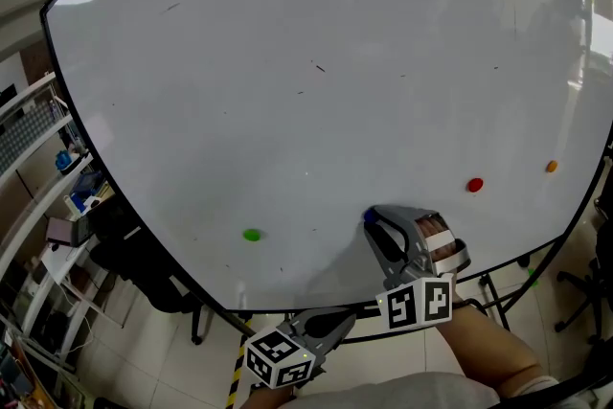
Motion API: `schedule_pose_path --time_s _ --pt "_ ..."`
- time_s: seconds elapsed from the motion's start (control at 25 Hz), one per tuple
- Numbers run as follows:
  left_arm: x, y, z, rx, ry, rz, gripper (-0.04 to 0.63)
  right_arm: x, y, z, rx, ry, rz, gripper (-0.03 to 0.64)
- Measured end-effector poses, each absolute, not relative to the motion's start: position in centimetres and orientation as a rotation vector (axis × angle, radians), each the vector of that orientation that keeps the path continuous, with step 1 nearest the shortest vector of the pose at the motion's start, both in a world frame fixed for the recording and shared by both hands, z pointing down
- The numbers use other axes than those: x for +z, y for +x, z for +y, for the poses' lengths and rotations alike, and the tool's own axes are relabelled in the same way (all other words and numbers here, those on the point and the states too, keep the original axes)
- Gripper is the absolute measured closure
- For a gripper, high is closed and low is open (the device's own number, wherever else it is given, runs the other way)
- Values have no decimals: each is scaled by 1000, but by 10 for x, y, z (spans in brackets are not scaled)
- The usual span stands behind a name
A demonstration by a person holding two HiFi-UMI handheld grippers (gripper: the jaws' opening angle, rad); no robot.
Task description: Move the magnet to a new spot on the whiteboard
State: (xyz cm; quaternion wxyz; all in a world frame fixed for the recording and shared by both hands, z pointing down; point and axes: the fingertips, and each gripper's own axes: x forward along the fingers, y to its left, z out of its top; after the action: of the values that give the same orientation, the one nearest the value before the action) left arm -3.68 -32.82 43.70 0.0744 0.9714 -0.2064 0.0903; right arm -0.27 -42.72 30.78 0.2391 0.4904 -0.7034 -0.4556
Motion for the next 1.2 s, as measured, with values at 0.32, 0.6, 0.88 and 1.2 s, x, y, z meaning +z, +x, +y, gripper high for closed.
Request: schedule_pose_path --time_s 0.32,0.6,0.88,1.2 --pt "437 -43 -336 253 2919 -627 612 310 -3 -430 -1348 1408 -1738 487" --pt "439 -49 -339 242 2919 -611 612 307 8 -422 -1213 1468 -1917 451" --pt "438 -62 -349 205 2937 -617 612 330 9 -399 -909 1403 -2199 483" --pt "452 -68 -339 192 2923 -556 612 401 6 -372 -415 1301 -2496 612"
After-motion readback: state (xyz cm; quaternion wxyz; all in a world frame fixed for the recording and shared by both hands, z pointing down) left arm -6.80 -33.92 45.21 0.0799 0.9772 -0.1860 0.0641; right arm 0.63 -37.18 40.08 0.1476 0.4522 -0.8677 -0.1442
